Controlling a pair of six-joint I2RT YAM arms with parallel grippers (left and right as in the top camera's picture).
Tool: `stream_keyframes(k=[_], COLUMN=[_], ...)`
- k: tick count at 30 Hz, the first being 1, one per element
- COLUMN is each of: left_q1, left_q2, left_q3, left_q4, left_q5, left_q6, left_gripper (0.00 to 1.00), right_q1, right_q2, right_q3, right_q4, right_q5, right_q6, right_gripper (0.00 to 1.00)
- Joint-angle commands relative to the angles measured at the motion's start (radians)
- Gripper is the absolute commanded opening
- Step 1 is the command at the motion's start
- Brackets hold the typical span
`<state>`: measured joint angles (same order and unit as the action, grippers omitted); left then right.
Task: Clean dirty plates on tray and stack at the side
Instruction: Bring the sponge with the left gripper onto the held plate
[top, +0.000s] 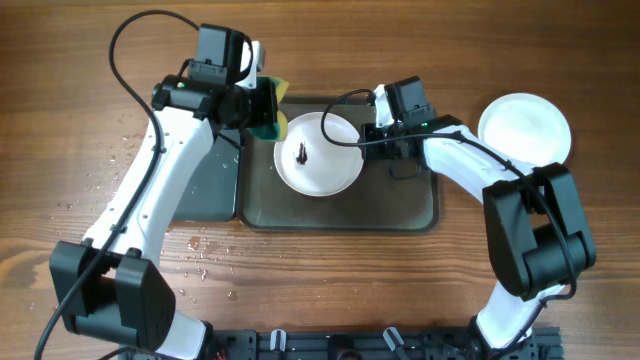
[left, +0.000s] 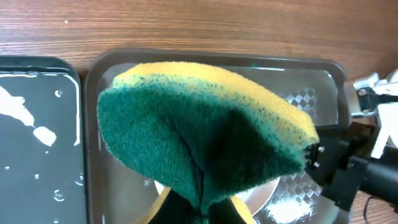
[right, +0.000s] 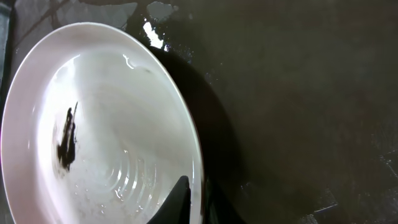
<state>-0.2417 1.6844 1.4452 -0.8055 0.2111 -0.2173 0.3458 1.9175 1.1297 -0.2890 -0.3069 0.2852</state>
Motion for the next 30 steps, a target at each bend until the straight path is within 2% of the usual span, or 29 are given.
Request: stream_keyframes(k=[1,5,10,17,21,30], left_q1=[-0.017,-0.028,-0.034,-0.036,-0.036,-0.066], left_q2=[0.008,0.017,0.034,0.056,0.064,0.064], left_q3=[-0.010,-0.010,-0.011,-0.011,-0.011,-0.018], left_q4=[0.013,0.017,0.017,0.017,0.020,0.029], left_q5=[0.016,0.016,0.017,0.017,0.016,0.016], left_q6=[-0.031,-0.031,-0.031,-0.031,-0.031,-0.039], left_gripper=[0.04,0.04,0.04,0.04,0.04,0.04], right_q1=[0.010,0.010,0.010,0.010,0.010,0.030], right_q2=[0.023,0.024,0.024,0.024,0.024,0.024], right_q3=[-0.006,-0.006,-0.013,-0.026,-0.026,-0.026], right_q4=[0.001,-0.005,-0.012,-0.019,-0.035,-0.033], right_q5=[-0.015,-0.013,-0.008,-0.008,-0.008,-0.008], right_q6=[0.006,0.006,0.008,0.033,0.038,0.145], right_gripper=[0.14,0.16,0.09,0.09,0.04,0.04])
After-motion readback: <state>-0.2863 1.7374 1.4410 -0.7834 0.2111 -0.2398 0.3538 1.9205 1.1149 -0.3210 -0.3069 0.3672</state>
